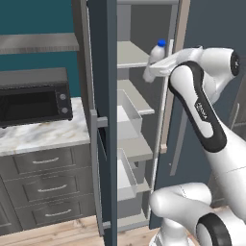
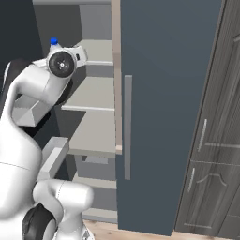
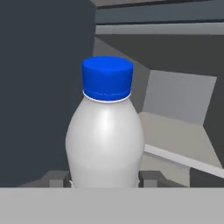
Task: Take the bottled waters from the counter and place them in the freezer to freeze. Close the freezer door after placing the bottles.
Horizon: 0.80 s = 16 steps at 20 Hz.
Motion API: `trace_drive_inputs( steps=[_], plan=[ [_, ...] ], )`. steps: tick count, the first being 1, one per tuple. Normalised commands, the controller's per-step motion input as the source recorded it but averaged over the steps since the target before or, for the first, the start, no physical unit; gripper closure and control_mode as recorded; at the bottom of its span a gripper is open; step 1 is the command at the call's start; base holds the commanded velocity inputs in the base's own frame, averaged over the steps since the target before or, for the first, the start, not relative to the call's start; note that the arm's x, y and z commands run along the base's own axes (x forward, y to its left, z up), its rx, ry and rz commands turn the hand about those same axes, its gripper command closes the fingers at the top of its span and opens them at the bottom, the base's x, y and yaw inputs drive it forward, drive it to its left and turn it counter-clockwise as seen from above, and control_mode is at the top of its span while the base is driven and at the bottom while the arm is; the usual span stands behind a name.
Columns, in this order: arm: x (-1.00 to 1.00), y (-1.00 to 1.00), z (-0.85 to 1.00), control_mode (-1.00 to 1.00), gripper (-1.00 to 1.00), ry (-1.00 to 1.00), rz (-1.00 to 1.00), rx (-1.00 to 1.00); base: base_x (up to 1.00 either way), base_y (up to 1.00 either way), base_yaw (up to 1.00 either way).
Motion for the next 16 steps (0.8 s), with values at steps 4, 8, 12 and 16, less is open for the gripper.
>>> trace_drive_inputs(
  steps=[4, 8, 12, 16],
  plan=[
    [0.0, 0.0, 0.2, -1.0, 1.0, -0.08, -0.02, -0.11, 0.0, 0.0, 0.0],
    [0.09, -0.07, 0.03, -1.0, 1.0, 0.0, -0.03, -0.03, 0.0, 0.0, 0.0],
    [0.32, -0.1, -0.03, -1.0, 1.0, 0.0, -0.03, 0.0, 0.0, 0.0, 0.0],
    [0.69, 0.0, 0.01, -1.0, 1.0, 0.0, -0.08, 0.0, 0.0, 0.0, 0.0]
  ],
)
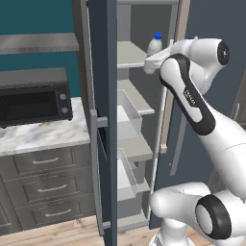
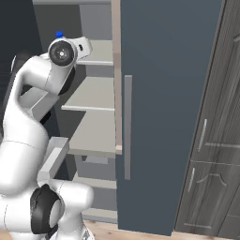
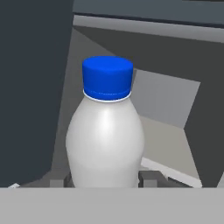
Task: Take the bottled waters from the counter and place them in the freezer to freeze. Close the freezer door after placing the bottles.
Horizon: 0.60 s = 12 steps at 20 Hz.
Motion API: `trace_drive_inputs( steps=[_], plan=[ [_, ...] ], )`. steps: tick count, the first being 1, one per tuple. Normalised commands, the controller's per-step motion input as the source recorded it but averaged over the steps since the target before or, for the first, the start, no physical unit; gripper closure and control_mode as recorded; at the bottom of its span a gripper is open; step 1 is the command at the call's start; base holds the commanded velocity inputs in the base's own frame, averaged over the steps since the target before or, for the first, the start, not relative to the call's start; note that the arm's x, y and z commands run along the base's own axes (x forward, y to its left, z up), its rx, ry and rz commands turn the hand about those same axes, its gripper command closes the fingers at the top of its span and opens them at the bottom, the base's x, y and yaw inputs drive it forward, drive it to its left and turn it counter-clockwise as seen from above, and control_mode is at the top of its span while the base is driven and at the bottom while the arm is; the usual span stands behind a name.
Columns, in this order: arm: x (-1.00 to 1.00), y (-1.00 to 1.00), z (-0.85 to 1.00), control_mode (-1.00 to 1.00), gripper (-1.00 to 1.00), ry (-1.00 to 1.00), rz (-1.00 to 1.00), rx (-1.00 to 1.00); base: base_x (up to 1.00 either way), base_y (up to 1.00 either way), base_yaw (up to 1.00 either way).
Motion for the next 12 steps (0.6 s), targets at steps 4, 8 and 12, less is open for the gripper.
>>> trace_drive_inputs(
  steps=[4, 8, 12],
  plan=[
    [0.78, 0.0, 0.0, -1.0, 1.0, 0.0, -0.08, 0.01, 0.0, 0.0, 0.0],
    [0.72, 0.0, 0.09, -1.0, 1.0, 0.0, -0.07, 0.11, 0.0, 0.0, 0.0],
    [0.65, 0.0, 0.1, -1.0, 1.0, 0.01, -0.05, 0.07, 0.0, 0.0, 0.0]
  ],
)
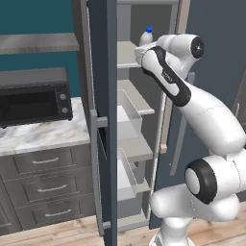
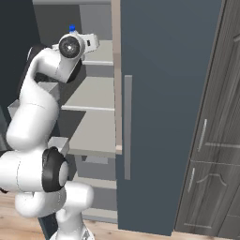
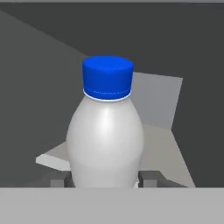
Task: Take the bottled waters from the counter and place them in the freezer to freeze. Close the freezer door after placing the bottles.
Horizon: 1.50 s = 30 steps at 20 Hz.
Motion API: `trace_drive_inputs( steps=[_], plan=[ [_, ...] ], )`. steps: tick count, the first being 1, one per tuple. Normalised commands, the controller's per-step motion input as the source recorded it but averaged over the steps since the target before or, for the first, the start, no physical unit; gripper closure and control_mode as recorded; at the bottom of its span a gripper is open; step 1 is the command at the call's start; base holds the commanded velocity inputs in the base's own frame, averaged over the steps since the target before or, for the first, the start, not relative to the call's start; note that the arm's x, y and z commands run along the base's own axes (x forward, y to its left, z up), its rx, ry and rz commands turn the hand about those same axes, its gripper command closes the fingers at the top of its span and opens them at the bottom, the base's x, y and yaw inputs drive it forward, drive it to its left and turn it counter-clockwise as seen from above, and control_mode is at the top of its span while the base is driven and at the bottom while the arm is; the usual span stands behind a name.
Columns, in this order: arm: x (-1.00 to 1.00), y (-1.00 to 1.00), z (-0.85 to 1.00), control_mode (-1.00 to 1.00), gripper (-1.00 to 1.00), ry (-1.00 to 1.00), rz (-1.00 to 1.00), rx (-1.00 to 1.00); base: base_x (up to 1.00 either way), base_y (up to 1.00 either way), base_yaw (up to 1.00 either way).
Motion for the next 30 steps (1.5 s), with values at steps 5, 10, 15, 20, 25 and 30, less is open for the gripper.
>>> trace_drive_inputs(
  steps=[5, 10, 15, 20, 25, 30],
  plan=[
    [0.69, 0.0, 0.0, -1.0, 1.0, 0.02, -0.05, 0.0, 0.0, 0.0, 0.0],
    [0.8, 0.0, 0.0, -1.0, 1.0, 0.06, -0.05, 0.0, 0.0, 0.0, 0.0],
    [0.69, 0.0, -0.02, -1.0, 1.0, 0.08, -0.04, 0.0, 0.0, 0.0, 0.0],
    [0.67, 0.0, -0.03, -1.0, 1.0, 0.02, -0.03, 0.02, 0.0, 0.0, 0.0],
    [0.3, -0.02, -0.34, -1.0, 1.0, 0.0, -0.01, 0.08, 0.0, 0.0, 0.0],
    [0.17, -0.05, -0.36, -1.0, 1.0, 0.0, 0.0, 0.08, 0.0, 0.0, 0.0]
  ],
)
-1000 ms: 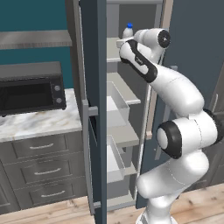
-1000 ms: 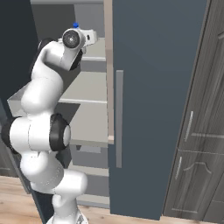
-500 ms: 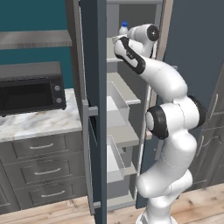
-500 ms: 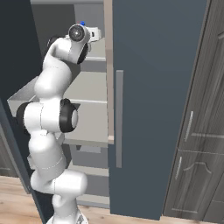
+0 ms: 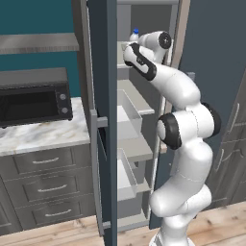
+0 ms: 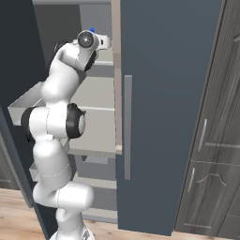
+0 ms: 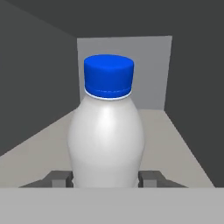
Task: Take the bottled waters from the counter and place them in the freezer to freeze. Close the freezer door after placing the bottles.
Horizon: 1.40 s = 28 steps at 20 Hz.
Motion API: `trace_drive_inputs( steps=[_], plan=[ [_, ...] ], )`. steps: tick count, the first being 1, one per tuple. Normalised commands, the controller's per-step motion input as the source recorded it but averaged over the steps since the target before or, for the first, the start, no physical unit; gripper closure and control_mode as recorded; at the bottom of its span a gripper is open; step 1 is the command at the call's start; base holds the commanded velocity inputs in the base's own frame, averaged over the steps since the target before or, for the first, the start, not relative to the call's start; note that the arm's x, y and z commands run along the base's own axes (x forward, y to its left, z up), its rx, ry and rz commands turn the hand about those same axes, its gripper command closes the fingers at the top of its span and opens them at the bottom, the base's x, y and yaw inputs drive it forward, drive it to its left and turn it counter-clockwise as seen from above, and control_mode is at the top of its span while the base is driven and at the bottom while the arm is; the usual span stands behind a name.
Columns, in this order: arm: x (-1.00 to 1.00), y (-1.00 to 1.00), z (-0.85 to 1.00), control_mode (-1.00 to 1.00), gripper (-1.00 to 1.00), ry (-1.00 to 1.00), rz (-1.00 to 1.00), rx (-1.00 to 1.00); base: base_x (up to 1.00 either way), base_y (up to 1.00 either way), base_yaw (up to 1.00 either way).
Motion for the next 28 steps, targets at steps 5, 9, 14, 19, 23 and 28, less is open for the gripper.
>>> trace_drive_inputs(
  steps=[5, 9, 14, 19, 23, 28],
  plan=[
    [0.56, 0.0, -0.06, -1.0, 1.0, 0.0, -0.01, 0.0, 0.0, 0.0, 0.0],
    [0.86, 0.0, 0.0, -1.0, 1.0, 0.0, -0.06, 0.0, 0.0, 0.0, 0.0],
    [0.65, 0.0, -0.24, -1.0, 1.0, 0.06, -0.05, 0.0, 0.0, 0.0, 0.0],
    [0.22, 0.0, -0.6, -1.0, 1.0, 0.15, -0.01, 0.0, 0.0, 0.0, 0.0],
    [0.01, 0.0, -0.09, -1.0, -1.0, 0.01, 0.0, 0.02, 0.0, 0.0, 0.0],
    [-0.12, 0.0, 0.01, -1.0, -1.0, -0.02, 0.0, 0.0, 0.0, 0.0, 0.0]
  ],
)
